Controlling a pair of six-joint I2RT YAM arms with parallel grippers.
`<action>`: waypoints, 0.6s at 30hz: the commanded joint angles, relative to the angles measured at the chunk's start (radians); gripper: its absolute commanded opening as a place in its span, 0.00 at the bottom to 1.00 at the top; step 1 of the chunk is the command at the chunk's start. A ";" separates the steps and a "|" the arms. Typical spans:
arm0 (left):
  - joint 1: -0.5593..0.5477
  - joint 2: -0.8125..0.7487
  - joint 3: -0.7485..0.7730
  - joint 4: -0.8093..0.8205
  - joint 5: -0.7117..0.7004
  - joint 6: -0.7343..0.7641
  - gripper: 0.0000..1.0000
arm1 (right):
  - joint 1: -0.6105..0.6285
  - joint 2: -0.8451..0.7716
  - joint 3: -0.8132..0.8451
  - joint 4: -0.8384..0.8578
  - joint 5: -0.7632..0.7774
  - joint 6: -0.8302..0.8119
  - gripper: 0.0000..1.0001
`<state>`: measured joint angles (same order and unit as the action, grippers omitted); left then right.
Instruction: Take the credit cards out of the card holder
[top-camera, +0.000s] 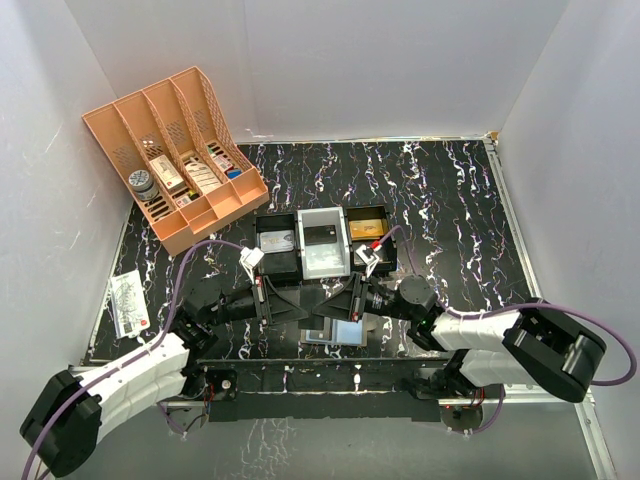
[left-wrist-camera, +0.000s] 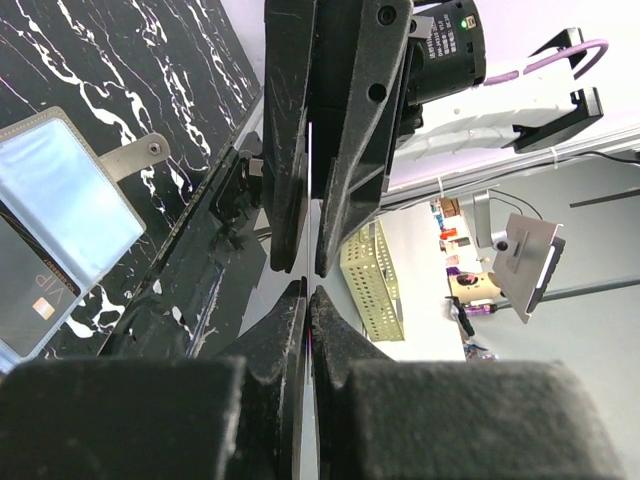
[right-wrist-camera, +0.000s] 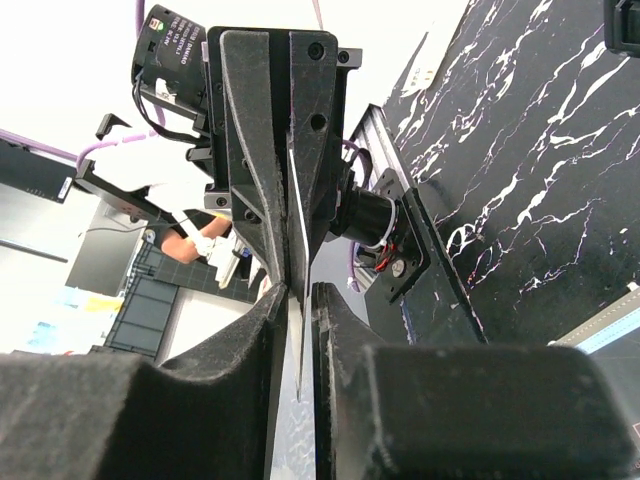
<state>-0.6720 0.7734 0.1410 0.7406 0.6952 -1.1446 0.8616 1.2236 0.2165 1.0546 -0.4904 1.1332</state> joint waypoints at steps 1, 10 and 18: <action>0.003 0.007 -0.011 0.079 0.037 -0.008 0.00 | -0.004 0.016 0.016 0.103 -0.011 0.017 0.13; 0.003 -0.028 -0.004 0.001 0.007 0.020 0.00 | -0.020 0.021 -0.009 0.119 0.005 0.034 0.00; 0.003 -0.059 0.125 -0.388 -0.109 0.153 0.76 | -0.036 -0.039 -0.034 0.070 0.049 0.012 0.00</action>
<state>-0.6712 0.7429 0.1490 0.6403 0.6716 -1.1015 0.8433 1.2411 0.2024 1.0969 -0.4915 1.1687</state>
